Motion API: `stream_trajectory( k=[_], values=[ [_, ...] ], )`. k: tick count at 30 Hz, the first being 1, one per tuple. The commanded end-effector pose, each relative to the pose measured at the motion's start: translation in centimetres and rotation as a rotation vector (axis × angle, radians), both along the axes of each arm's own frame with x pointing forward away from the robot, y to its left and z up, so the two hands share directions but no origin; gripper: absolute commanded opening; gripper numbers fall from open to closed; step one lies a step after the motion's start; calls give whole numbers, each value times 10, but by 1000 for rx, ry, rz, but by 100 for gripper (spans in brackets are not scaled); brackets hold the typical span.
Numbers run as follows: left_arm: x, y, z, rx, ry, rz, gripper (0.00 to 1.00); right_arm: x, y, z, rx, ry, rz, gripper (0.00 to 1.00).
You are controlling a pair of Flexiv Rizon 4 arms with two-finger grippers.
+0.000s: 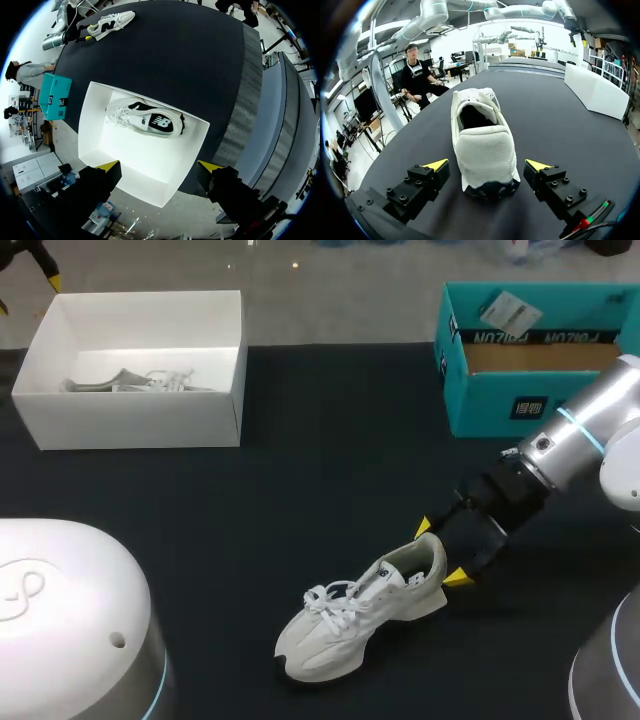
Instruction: Take the shoe out of the shoebox, open the shoe tongue, remove and reinsert the insole, then place the shoe into the shoebox
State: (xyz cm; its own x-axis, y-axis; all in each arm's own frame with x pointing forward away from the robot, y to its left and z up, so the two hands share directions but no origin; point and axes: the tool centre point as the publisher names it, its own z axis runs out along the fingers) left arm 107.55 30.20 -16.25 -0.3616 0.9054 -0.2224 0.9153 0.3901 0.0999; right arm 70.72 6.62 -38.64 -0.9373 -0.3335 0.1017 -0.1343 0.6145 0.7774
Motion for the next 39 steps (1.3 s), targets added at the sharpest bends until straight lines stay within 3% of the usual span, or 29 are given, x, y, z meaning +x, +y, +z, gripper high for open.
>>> stream_trajectory(
  k=[1,18,39],
  values=[
    [-2,0,0,3,-3,2,100,-1,3,-10,8,12,2,100],
    [-2,0,0,3,-3,2,100,-21,15,-21,20,34,-25,100],
    [-2,0,0,3,-3,2,100,-15,32,-37,0,0,-86,100]
  ],
)
